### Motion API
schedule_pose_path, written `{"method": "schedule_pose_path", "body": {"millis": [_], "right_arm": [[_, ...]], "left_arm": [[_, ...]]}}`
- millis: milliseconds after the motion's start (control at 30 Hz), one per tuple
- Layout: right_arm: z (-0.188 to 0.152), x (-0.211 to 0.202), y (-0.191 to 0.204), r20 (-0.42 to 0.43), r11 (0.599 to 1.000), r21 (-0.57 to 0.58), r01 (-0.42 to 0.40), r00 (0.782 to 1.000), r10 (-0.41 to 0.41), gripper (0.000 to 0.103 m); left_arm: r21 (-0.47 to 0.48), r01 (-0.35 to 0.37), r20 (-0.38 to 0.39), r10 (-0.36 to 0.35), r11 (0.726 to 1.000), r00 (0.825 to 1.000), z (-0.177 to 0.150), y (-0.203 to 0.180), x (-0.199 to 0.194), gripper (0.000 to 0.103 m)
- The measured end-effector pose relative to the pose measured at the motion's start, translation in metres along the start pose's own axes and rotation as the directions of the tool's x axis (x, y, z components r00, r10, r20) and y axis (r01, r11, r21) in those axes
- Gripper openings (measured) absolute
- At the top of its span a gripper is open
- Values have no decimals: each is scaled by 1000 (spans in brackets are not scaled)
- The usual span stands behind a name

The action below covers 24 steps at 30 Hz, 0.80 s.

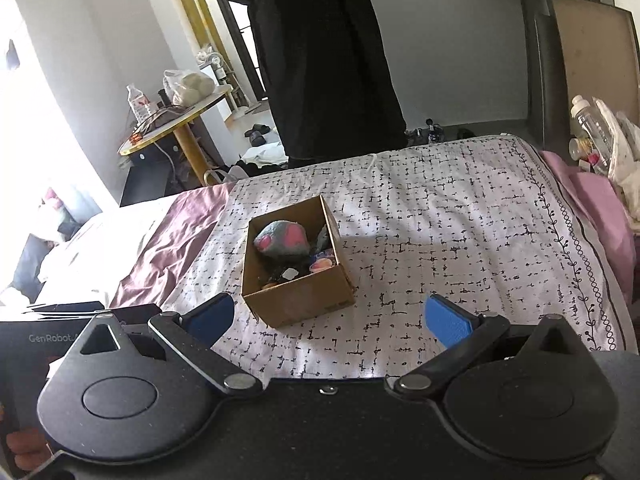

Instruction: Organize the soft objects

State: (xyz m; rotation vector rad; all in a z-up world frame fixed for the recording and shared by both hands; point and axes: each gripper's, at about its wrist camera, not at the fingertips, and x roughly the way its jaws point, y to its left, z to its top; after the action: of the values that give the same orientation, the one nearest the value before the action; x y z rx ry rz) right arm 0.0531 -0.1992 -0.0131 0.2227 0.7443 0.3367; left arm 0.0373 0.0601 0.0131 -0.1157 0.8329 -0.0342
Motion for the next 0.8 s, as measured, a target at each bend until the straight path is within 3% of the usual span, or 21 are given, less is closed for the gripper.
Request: {"method": "schedule_pose_path", "body": {"millis": [800], "right_arm": [[-12,-22,4,17,998,-48,47,999,-46,103]], "left_arm": [[48,-13,46,11,999,999,-14,-9,-25,101]]}}
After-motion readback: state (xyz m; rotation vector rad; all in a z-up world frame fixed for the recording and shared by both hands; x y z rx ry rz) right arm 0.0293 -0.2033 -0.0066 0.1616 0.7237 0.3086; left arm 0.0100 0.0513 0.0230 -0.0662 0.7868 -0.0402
